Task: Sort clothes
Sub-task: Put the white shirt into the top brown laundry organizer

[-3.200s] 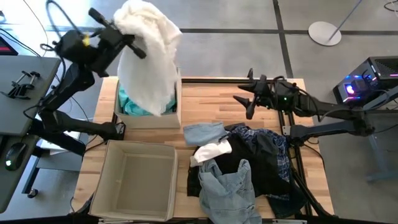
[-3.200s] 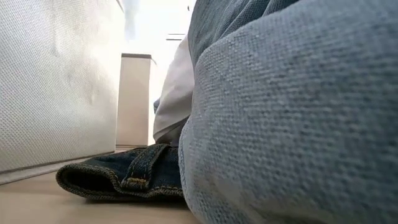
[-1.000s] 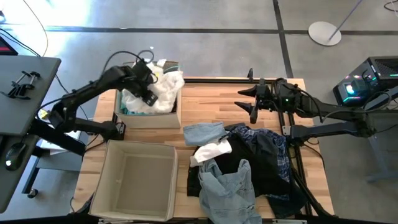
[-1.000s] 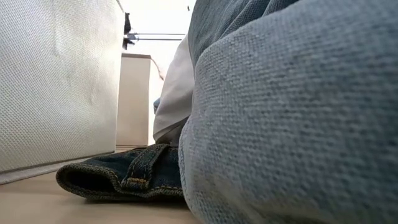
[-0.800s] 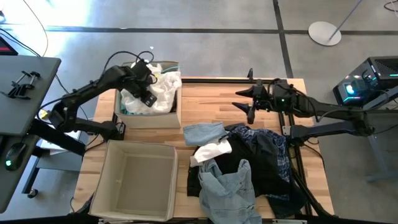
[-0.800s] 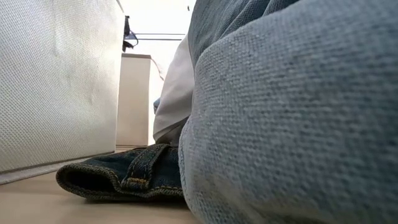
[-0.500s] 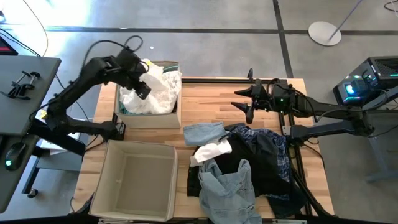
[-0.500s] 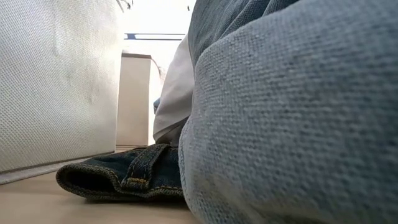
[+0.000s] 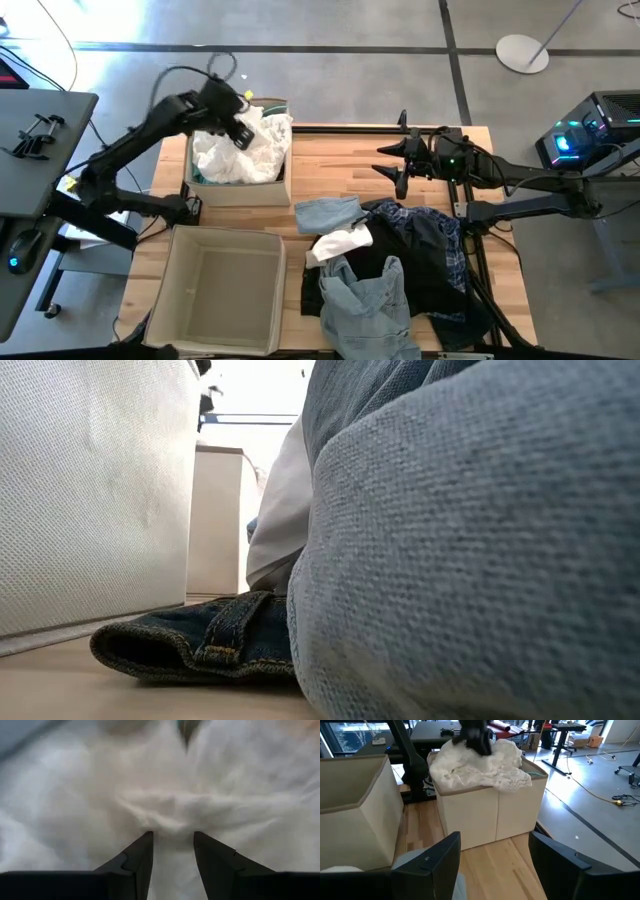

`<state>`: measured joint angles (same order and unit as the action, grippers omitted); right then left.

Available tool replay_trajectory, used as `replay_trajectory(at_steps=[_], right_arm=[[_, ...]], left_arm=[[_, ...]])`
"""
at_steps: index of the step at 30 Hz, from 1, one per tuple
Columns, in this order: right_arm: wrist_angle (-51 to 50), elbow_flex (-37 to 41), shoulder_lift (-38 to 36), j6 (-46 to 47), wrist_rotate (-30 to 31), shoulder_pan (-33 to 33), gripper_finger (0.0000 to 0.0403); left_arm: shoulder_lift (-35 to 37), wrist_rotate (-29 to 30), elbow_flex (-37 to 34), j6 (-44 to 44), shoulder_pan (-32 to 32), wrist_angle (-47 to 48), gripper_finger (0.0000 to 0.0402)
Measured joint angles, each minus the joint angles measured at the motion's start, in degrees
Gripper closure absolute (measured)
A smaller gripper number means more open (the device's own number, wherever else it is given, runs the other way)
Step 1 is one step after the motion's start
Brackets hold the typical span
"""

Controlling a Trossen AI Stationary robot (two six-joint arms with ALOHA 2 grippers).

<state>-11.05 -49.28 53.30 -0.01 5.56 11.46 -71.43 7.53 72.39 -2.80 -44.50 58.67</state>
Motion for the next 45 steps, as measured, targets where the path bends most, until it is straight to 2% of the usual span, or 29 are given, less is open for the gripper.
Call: replay_trajectory(at_steps=[6, 8, 10, 15, 25, 29, 33, 35, 39, 45], right_arm=[[-0.3, 0.0, 0.0, 0.0, 0.0, 0.0, 0.0181], [-0.3, 0.0, 0.0, 0.0, 0.0, 0.0, 0.0181], [-0.3, 0.0, 0.0, 0.0, 0.0, 0.0, 0.0181], [-0.3, 0.0, 0.0, 0.0, 0.0, 0.0, 0.0181], [-0.3, 0.0, 0.0, 0.1, 0.0, 0.0, 0.0181], [-0.3, 0.0, 0.0, 0.2, 0.0, 0.0, 0.0181], [-0.3, 0.0, 0.0, 0.2, 0.3, -0.6, 0.0181], [-0.3, 0.0, 0.0, 0.2, 0.3, -1.5, 0.0181], [1.4, 1.5, 0.0, 0.1, 0.3, -3.6, 0.0181], [8.2, 6.1, 0.0, -0.4, 0.3, -5.3, 0.0181]], left_arm=[[-4.4, -6.6, -11.6, -0.5, -0.2, -2.4, 0.0271], [-5.0, -1.5, -12.3, 0.7, 1.3, -2.8, 0.0271], [-5.1, -0.3, -11.9, 0.7, 1.8, -3.4, 0.0271], [-4.8, -1.4, -8.0, 2.4, 0.8, -2.0, 0.0271], [0.8, -2.3, 5.8, 3.0, 1.5, 4.4, 0.0271], [3.9, -0.9, 5.8, 2.9, 1.9, -2.4, 0.0271], [3.5, 6.4, 3.4, 2.9, 1.4, -6.2, 0.0271], [2.6, 8.3, 1.0, 2.8, 0.9, -6.7, 0.0271], [-0.2, 6.2, -4.1, 1.8, 0.4, -6.3, 0.0271], [-5.2, -1.4, -7.5, 3.1, 0.3, -5.9, 0.0271]])
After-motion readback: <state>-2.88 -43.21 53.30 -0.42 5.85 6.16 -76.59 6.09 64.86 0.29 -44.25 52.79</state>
